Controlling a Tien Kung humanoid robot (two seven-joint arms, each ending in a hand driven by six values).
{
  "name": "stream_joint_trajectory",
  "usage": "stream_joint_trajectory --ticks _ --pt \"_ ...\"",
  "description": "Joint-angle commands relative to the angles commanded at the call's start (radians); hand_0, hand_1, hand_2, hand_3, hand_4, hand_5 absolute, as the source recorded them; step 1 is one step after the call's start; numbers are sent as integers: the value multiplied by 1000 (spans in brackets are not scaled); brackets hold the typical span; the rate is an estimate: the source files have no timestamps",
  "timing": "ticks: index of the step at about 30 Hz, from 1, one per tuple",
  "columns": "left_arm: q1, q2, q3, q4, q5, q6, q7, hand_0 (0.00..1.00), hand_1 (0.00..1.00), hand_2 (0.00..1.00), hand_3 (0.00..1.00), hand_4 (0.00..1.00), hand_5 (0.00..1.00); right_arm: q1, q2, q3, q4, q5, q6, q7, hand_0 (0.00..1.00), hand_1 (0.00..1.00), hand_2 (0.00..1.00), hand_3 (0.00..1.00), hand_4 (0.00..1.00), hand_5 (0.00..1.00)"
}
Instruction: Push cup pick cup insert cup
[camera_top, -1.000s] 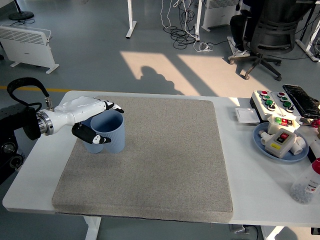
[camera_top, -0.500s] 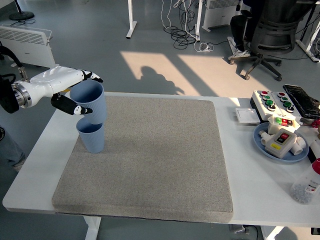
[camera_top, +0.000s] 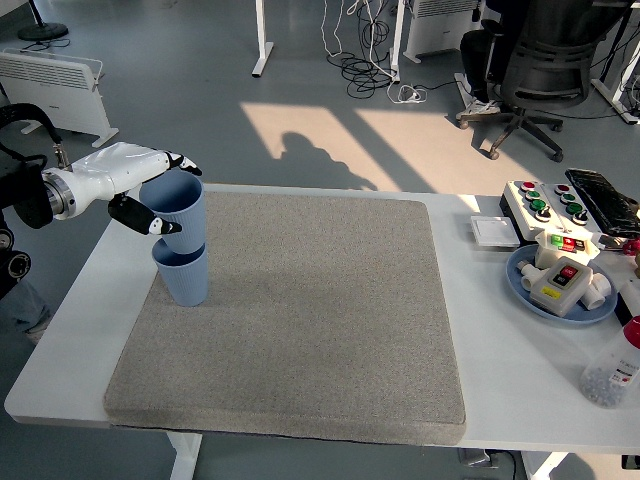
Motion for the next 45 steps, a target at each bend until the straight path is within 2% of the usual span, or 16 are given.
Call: stream_joint_trajectory --ticks 12,17,18,23,24,29,30,35,36,41,42,45 --pt "-10 -1 24 42 -10 0 -4 457 566 629 526 640 67 2 0 4 0 -5 -1 1 687 607 641 558 96 412" --pt "-10 -5 36 54 -47 5 -15 457 566 629 526 640 67 3 1 1 0 -2 -1 1 687 607 641 558 96 412" --pt "-11 -6 39 57 -56 6 -19 502 637 697 533 628 38 3 1 1 0 -3 -1 1 687 607 641 557 96 411" --pt "-8 -11 47 69 -75 14 -31 502 637 697 533 628 38 4 0 -2 0 -1 0 1 687 607 641 557 96 411" --pt "-8 -11 48 69 -76 14 -31 686 779 856 653 653 31 4 0 -2 0 -1 0 1 687 608 641 558 97 411" --pt "-7 -14 61 85 -92 15 -43 686 779 856 653 653 31 4 0 0 0 -3 0 0 687 608 641 558 97 411" --pt "-7 -16 63 88 -97 18 -46 817 874 969 854 823 197 5 -1 1 0 -5 0 0 687 607 641 558 97 411" --pt "-9 -19 73 98 -84 29 -47 817 874 969 854 823 197 5 0 1 0 -4 -1 0 687 607 641 558 97 411" --pt "-9 -19 73 102 -82 35 -49 898 933 998 932 887 265 5 0 -1 0 -3 -1 1 687 607 641 559 97 410" --pt "-8 -21 77 118 -73 57 -49 898 933 998 932 887 265 5 0 -1 0 -4 -1 0 687 607 641 559 97 410" --pt "-8 -21 77 120 -73 59 -49 924 955 998 983 945 347 5 0 -1 0 -3 -1 0 687 606 640 558 97 410" --pt "-6 -22 78 126 -78 68 -50 924 955 998 983 945 347 5 0 -2 0 -2 -1 0 687 606 640 558 97 410"
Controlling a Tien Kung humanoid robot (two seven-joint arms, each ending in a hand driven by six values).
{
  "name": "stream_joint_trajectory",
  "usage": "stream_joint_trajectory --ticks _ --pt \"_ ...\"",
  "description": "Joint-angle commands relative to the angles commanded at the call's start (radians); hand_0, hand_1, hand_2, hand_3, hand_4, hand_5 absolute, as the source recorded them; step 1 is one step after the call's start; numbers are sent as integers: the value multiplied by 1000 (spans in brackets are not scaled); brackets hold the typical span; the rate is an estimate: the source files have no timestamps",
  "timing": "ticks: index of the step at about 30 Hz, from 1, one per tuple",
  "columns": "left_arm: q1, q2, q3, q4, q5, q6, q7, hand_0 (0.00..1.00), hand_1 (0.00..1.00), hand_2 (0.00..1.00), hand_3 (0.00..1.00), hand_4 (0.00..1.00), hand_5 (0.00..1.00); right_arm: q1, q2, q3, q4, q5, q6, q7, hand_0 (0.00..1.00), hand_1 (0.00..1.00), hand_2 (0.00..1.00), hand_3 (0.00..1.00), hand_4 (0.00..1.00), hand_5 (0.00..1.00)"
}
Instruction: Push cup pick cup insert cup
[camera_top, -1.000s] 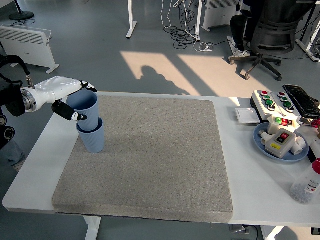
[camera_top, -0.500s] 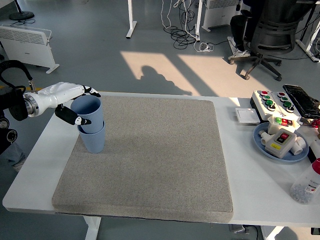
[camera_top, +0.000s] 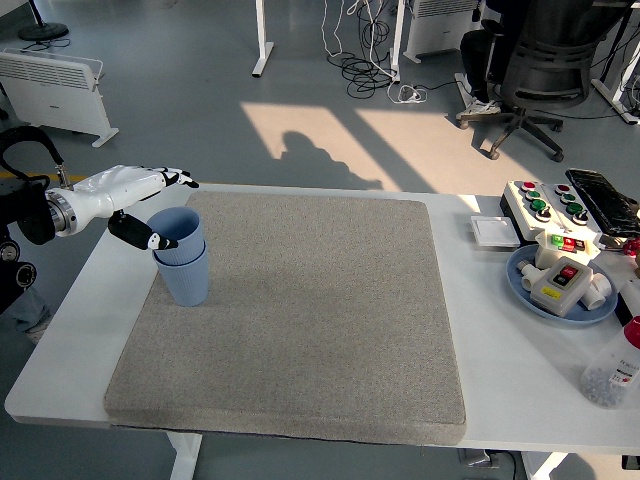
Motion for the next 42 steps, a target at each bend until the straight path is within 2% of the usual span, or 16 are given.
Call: stream_joint_trajectory --ticks 8,10,14,15,18,20,21,25,26,27,30,32,33,39,40,42 --pt "8 -1 -5 3 -7 15 2 939 967 998 990 972 381 -3 0 -4 0 3 0 0 688 607 640 558 98 412" --pt "15 -1 -12 -3 -10 24 6 940 957 998 990 965 450 -5 0 -3 0 3 -1 0 688 607 640 557 97 411" --pt "38 -3 -24 -37 -70 121 44 940 957 998 990 965 450 -7 0 -3 0 2 0 0 688 607 640 557 97 411" --pt "55 -5 -45 -59 -113 162 54 786 808 840 756 696 521 -7 0 -2 0 0 0 -1 687 607 640 558 97 411" --pt "93 -11 -98 -105 -199 228 66 786 808 840 756 696 521 -9 0 -2 0 1 -1 -1 687 607 640 558 97 411" --pt "137 -22 -155 -153 -249 251 74 786 808 840 756 696 521 -12 0 1 0 -1 -1 -1 687 607 640 558 97 411" --pt "160 -26 -184 -178 -284 255 76 620 667 671 577 618 583 -13 1 2 0 -2 -1 -1 687 608 641 558 98 409" --pt "264 -60 -284 -275 -431 290 90 620 667 671 577 618 583 -18 2 5 0 -4 -1 -1 687 608 641 558 98 409" --pt "302 -80 -317 -307 -470 313 97 620 667 671 577 618 583 -20 3 7 0 -7 -1 -2 687 608 641 558 98 409" --pt "341 -99 -349 -337 -514 334 100 630 689 697 604 597 689 -21 3 8 0 -7 -1 -2 687 607 640 557 97 411" --pt "440 -144 -417 -399 -635 364 98 630 689 697 604 597 689 -22 4 11 0 -8 -2 -2 687 607 640 557 97 411" --pt "509 -174 -468 -437 -719 360 94 630 689 697 604 597 689 -21 4 11 0 -5 -2 0 687 607 640 557 97 411" --pt "537 -184 -485 -448 -758 357 95 724 763 770 705 597 971 -21 5 12 0 -4 -2 0 687 607 640 557 97 411" --pt "706 -258 -606 -515 -1012 346 98 724 763 770 705 597 971 -16 5 20 0 -9 -3 0 687 607 640 557 97 410" --pt "735 -273 -622 -522 -1064 339 98 785 814 816 769 602 998 -15 5 18 0 -6 -3 1 687 606 640 557 98 410" --pt "781 -299 -640 -530 -1134 325 94 785 814 816 769 602 998 -14 5 21 0 -6 -3 1 687 606 640 557 98 410"
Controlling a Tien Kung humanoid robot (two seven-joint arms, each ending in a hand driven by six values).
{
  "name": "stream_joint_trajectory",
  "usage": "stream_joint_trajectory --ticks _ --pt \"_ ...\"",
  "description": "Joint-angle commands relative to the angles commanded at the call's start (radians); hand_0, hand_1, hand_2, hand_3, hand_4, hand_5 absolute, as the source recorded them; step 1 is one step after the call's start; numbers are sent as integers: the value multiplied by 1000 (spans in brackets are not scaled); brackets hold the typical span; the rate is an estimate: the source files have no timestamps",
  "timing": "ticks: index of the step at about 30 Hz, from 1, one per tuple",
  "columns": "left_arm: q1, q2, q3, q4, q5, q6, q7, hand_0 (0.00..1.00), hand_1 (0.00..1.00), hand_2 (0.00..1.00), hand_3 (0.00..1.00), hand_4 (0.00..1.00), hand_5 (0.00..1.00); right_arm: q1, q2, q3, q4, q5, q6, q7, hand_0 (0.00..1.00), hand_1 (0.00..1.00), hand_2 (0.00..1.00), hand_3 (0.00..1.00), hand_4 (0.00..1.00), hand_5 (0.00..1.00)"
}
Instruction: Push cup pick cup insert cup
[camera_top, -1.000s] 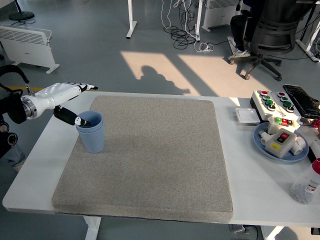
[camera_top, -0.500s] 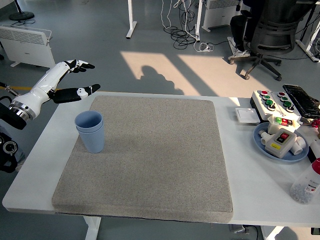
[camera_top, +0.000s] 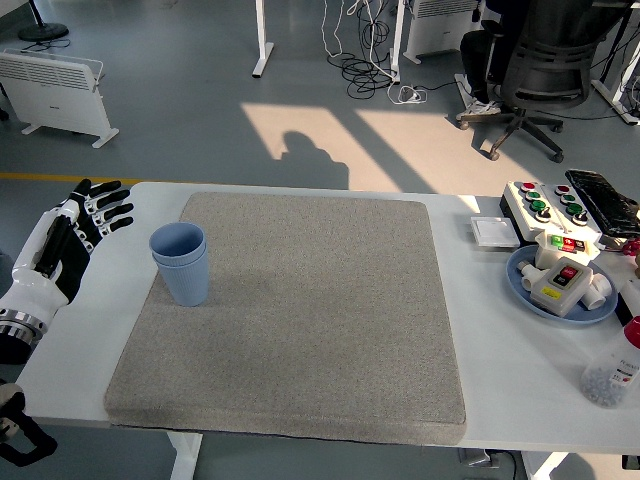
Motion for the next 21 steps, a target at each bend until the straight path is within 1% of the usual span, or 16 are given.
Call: stream_joint_trajectory --ticks 1,2,4,8,9,10,16,21 --pt "27 -13 -6 -2 -39 -9 -2 785 814 816 769 602 998 1 0 1 0 -1 0 0 687 606 640 557 98 410" --pt "44 -21 -9 -3 -71 -15 -2 785 814 816 769 602 998 2 0 2 0 -1 0 0 687 606 640 557 98 410" --pt "85 -39 -20 -4 -101 -32 -8 800 826 833 782 596 998 5 0 3 0 -1 0 1 687 606 640 558 97 409" --pt "129 -51 -26 -8 -116 -46 -33 800 826 833 782 596 998 7 0 6 0 -1 -1 1 687 606 640 558 97 409" --pt "132 -51 -26 -8 -115 -47 -36 800 826 833 782 596 998 7 -1 6 0 -1 -1 1 687 606 640 558 97 409" --pt "133 -53 -25 -4 -111 -47 -43 823 845 868 801 588 998 8 -1 7 0 -2 -1 1 687 606 639 556 97 408" --pt "125 -68 -22 21 -98 -31 -53 831 851 873 806 586 998 10 -1 8 0 -6 -1 0 687 606 640 557 96 406" --pt "126 -72 -21 31 -96 -29 -51 831 851 873 806 586 998 11 -1 11 0 -9 -1 0 687 606 640 557 96 406"
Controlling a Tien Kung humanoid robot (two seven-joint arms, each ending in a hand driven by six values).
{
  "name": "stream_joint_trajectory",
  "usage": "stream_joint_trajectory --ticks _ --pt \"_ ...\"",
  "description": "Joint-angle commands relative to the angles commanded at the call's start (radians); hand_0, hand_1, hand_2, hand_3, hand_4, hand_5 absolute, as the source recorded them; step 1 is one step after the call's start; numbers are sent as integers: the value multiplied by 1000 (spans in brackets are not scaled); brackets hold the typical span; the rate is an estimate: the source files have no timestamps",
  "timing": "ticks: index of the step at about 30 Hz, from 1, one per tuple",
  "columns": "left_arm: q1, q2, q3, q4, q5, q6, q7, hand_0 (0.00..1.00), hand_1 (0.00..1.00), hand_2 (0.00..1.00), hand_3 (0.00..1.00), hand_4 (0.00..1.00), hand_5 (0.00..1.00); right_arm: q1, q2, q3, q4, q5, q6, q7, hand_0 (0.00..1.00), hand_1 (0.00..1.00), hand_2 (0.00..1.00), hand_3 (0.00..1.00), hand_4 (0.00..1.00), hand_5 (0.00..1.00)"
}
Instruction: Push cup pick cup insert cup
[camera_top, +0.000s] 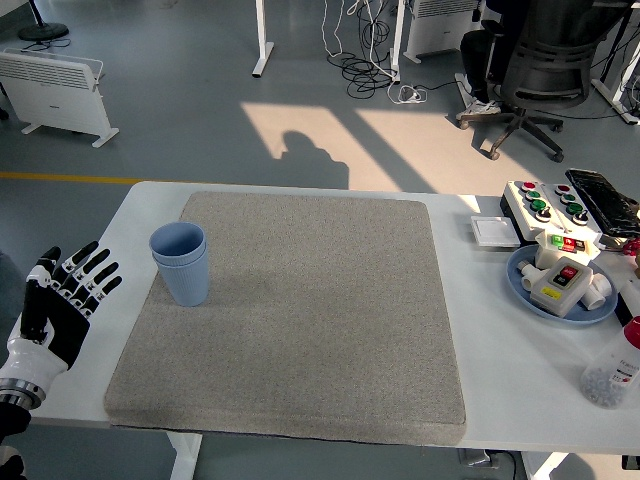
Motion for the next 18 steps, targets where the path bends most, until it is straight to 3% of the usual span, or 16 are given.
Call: stream_joint_trajectory --ticks 18 --pt "0 -5 1 24 -8 -1 4 837 852 874 811 574 998 2 -1 6 0 -6 0 0 687 607 639 557 95 407"
